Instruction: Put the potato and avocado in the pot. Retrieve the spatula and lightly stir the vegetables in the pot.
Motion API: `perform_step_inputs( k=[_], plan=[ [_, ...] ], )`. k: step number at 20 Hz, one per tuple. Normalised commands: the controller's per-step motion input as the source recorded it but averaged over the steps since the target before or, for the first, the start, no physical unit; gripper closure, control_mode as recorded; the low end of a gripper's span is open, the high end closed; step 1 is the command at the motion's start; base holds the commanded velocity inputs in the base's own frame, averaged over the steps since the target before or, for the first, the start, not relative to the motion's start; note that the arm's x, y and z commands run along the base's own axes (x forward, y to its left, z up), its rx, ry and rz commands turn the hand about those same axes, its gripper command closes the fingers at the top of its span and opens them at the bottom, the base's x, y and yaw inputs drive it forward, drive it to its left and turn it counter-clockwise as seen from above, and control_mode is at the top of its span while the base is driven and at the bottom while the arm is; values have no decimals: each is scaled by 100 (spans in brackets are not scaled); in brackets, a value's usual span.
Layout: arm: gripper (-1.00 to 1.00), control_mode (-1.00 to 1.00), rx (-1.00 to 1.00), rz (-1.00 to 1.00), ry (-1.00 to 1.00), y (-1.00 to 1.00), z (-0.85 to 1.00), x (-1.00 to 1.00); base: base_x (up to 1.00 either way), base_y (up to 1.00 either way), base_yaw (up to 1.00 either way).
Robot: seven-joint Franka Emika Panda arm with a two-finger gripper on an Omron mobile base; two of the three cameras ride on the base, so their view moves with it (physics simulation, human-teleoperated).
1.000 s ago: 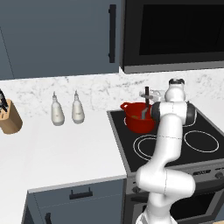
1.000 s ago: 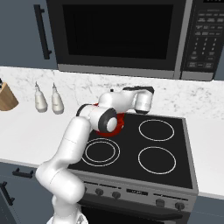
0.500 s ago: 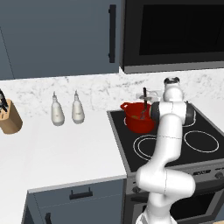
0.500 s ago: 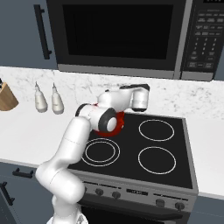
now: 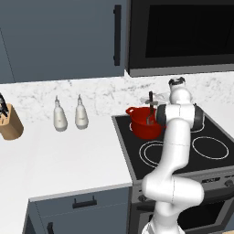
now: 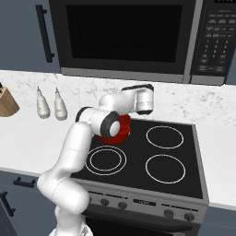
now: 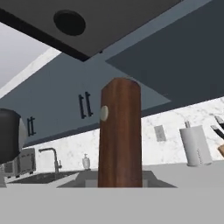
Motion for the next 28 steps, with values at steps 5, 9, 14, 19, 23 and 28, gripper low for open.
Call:
perform_step_inputs(
  k=[5,9,14,19,23,28],
  plan=[
    [100,-100,5,14,-18,-20,1,-7,0,0,0],
    [100,-100,5,14,-14,-12,0,-15,0,0,0],
    [100,-100,1,11,-6,0,0,-31,0,0,0],
    [100,-100,0,5,-1,0,0,-18,0,0,0],
    [100,-100,0,4,-2,0,0,0,0,0,0],
    [100,-100,0,1,-2,-2,-1,-27,0,0,0]
  ],
)
